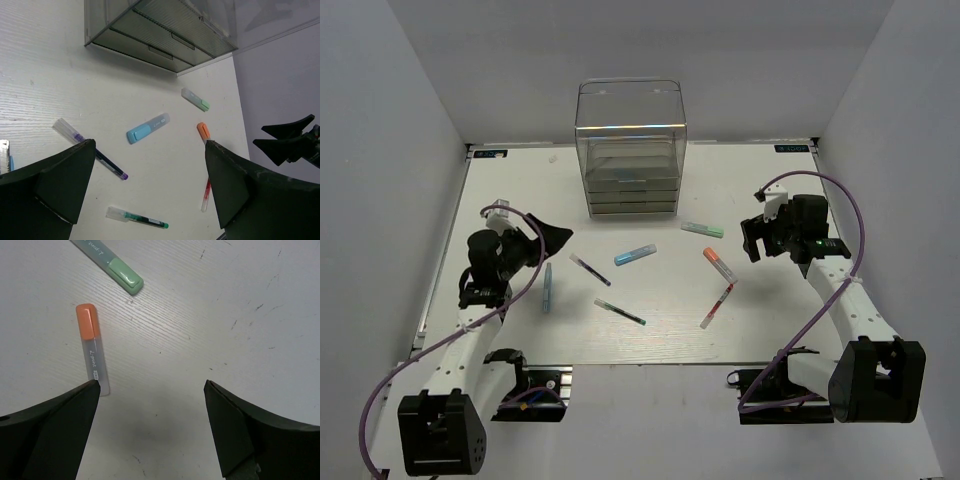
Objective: Sort the stationery into containers
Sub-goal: Open the storage box at the center of the board.
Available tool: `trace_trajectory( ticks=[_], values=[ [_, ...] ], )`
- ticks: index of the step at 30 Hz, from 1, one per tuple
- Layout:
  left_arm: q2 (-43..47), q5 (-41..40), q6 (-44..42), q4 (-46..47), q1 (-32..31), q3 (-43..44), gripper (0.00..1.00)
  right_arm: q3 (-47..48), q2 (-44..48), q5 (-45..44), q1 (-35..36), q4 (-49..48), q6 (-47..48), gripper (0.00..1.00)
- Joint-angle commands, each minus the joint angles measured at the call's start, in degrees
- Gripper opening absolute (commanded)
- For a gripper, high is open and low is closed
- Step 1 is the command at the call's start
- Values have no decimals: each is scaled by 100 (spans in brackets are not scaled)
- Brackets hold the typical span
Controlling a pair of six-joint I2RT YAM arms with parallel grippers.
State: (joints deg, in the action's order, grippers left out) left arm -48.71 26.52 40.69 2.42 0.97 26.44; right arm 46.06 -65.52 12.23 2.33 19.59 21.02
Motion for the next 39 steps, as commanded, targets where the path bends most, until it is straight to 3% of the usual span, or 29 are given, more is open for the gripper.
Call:
trace_trajectory(
  ticks=[1, 6, 7, 10, 11, 12, 14, 15, 16, 18, 19, 20, 21, 22, 24, 25, 27, 31, 33, 39],
  values=[
    [-243, 432, 290, 724, -1, -139, 100, 184, 21, 131, -4, -122, -54, 90],
    [-762, 679, 423, 1059, -53, -131, 95, 263, 65, 209, -13, -79, 192, 90],
    [-876, 679, 423, 1059, -53, -130, 93, 263, 91, 558, -22, 0, 262, 90],
    [-1044, 679, 475, 1182, -184, -68, 85, 158, 241, 973, 5, 62, 570, 90],
    [-1201, 679, 562, 1348, -246, 1, 77, 131, 285, 1053, 5, 27, 570, 90],
    [-1298, 679, 624, 1428, -299, 2, 72, 148, 311, 1149, 13, 18, 579, 70],
    [-1483, 679, 817, 1734, -404, 55, 58, 201, 276, 1299, 5, 0, 579, 40],
    [-1684, 679, 879, 1867, -544, 107, 46, 236, 250, 1317, 22, -17, 570, 23],
    [-1782, 679, 940, 1998, -615, 107, 40, 245, 250, 1317, 31, -8, 579, 20],
    [-1975, 574, 1029, 2307, -869, 256, 34, 245, 232, 1352, 22, -78, 535, 28],
    [-2167, 573, 1116, 2403, -949, 309, 34, 228, 215, 1396, 31, -122, 535, 56],
    [-2274, 486, 1169, 2604, -1037, 405, 34, 219, 223, 1414, 31, -236, 526, 63],
    [-2388, 355, 1300, 2693, -1186, 458, 40, 201, 206, 1466, 22, -246, 448, 67],
    [-2502, 293, 1380, 2798, -1265, 563, 48, 184, 206, 1545, 22, -272, 439, 79],
    [-2889, 91, 1634, 3088, -1415, 696, 63, 175, 189, 1677, 31, -421, 316, 90],
    [-3020, 3, 1731, 3177, -1546, 835, 75, 175, 171, 1808, 31, -439, 263, 90],
    [-3355, -418, 2152, 3501, -1652, 890, 81, 175, 110, 1871, 5, -605, 52, 90],
    [-3943, -1209, 2786, 4248, -1933, 1082, 81, 193, -14, 1950, 13, -842, -326, 90],
    [-4146, -1456, 2909, 4555, -2021, 1170, 76, 219, -66, 1959, 13, -861, -379, 90],
    [-4700, -2370, 2910, 5399, -2312, 1355, 68, 114, -67, 2011, -4, -1124, -511, 74]
  ],
)
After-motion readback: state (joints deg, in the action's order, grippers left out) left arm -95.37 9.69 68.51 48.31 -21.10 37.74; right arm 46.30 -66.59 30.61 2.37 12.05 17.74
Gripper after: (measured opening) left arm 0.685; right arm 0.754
